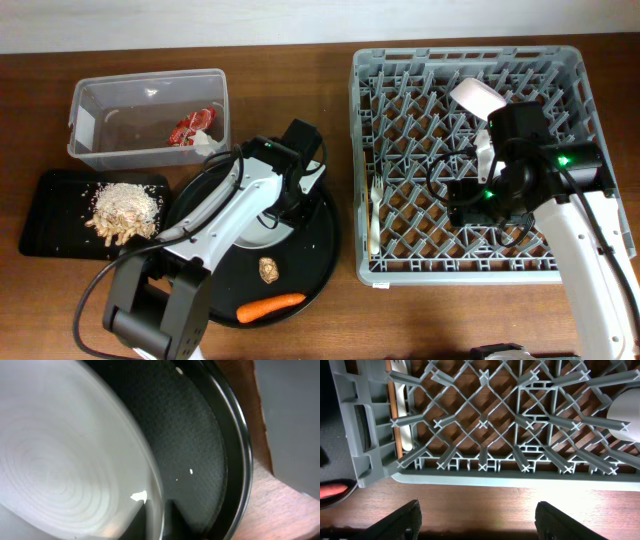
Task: Sort waste into correct bins and load items into the dishwasher rack
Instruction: 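Bring the empty plate back and set it on the round tray, then reach the right gripper to the white plate's rim and grasp it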
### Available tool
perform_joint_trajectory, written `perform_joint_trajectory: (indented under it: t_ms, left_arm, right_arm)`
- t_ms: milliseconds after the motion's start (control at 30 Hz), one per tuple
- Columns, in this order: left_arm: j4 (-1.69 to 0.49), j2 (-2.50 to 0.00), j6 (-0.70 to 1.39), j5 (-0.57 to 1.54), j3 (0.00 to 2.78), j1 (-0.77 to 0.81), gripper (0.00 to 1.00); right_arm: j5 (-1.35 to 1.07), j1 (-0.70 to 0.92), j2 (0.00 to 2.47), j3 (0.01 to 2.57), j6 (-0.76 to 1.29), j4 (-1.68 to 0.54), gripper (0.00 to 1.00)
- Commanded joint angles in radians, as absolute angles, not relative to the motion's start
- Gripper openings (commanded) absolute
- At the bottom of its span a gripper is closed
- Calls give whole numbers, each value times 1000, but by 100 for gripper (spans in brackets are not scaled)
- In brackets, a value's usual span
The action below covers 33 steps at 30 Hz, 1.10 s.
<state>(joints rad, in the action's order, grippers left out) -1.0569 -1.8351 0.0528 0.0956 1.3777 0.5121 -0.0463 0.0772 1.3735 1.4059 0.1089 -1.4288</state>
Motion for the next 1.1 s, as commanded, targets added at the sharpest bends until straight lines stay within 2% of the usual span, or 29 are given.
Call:
perform_joint_trajectory:
  t_ms: [0, 200, 233, 400, 500, 600, 833, 1067]
  left_arm:
    - [-1075, -1839, 86, 81, 1397, 512, 53]
    - [-1180, -1722, 89, -24, 1503, 453, 57]
    - [-1188, -1695, 94, -28, 1508, 435, 60]
    - [-1254, -1549, 145, -49, 1508, 250, 63]
    - [-1302, -1495, 189, -49, 1508, 87, 77]
    - [-1341, -1483, 272, -48, 1508, -79, 86]
    - [-1344, -1483, 284, -11, 1499, -186, 87]
    - [-1336, -1483, 284, -11, 1487, -186, 87]
  right_arm:
    - [-48, 72, 1370, 1401, 115, -1429, 77]
    - [-50, 72, 1370, 1401, 112, -1425, 79]
    - [-59, 73, 1369, 1401, 112, -1423, 79]
    - [-131, 156, 1369, 1402, 120, -1386, 79]
    - [-131, 281, 1370, 1402, 179, -1322, 80]
    - [-131, 457, 1382, 1402, 226, -1166, 80]
    - [-123, 675, 1573, 1402, 249, -902, 82]
    - [-120, 686, 1839, 1402, 326, -729, 76]
